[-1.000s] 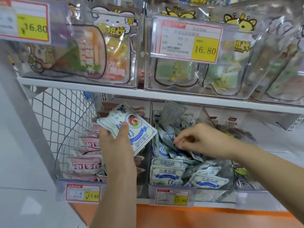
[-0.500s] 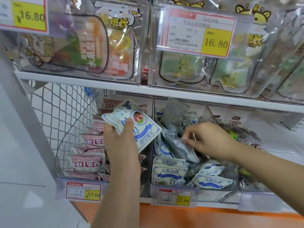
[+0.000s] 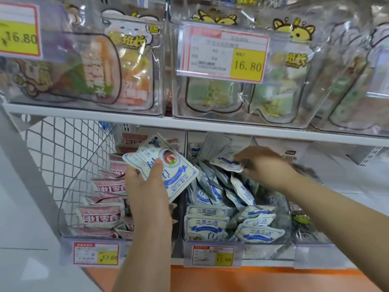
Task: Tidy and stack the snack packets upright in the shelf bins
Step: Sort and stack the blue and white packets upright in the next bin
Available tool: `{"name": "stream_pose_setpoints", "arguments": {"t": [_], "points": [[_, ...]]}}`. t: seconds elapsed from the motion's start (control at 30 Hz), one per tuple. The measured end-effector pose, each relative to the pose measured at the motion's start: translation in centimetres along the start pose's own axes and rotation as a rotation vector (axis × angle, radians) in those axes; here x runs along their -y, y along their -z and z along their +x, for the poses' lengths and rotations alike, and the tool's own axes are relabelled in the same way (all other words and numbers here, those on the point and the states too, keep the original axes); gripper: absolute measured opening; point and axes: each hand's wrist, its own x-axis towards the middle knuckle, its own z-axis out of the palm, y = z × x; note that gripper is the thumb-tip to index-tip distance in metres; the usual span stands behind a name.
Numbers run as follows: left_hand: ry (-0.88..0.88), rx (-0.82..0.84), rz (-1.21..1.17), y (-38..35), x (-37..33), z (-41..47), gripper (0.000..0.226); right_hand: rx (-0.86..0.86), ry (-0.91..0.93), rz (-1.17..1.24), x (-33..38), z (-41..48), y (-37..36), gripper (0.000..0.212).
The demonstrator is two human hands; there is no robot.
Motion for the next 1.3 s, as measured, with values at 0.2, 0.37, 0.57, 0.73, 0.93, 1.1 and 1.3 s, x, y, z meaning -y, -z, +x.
{"name": "stream_pose_setpoints", "arguments": {"t": [0.2, 0.37, 0.57, 0.73, 0.93, 1.1, 1.3], "points": [[0.008, -0.028, 0.011, 0.0, -0.1, 0.6, 0.036, 0.281, 0.059, 0.444, 3.5, -1.2, 1.9, 0.02], [-0.003, -0.02, 0.006, 0.0, 0.2, 0.6, 0.033, 0.648, 0.113, 0.294, 6.0, 0.8, 0.3, 0.033], [0.008, -0.006, 0.033, 0.0, 0.2, 0.6, 0.033, 1.019, 0.08, -0.001, 6.1, 2.1, -1.7, 0.067], [0.031, -0.029, 0.033, 0.1, -0.2, 0.5, 0.044, 1.073, 0.033, 0.112, 5.6, 1.8, -2.2, 0.074], [0.014, -0.017, 0.017, 0.2, 0.0, 0.7, 0.014, 0.922, 0.016, 0.282, 5.4, 1.0, -2.9, 0.04], [0.006, -0.018, 0.019, -0.1, 0.3, 0.8, 0.008, 0.782, 0.122, 0.237, 5.6, 0.4, -2.6, 0.032], [-0.008, -0.011, 0.029, -0.1, 0.3, 0.9, 0.017, 0.329, 0.134, 0.167, 5.6, -0.7, -2.9, 0.02]]}}
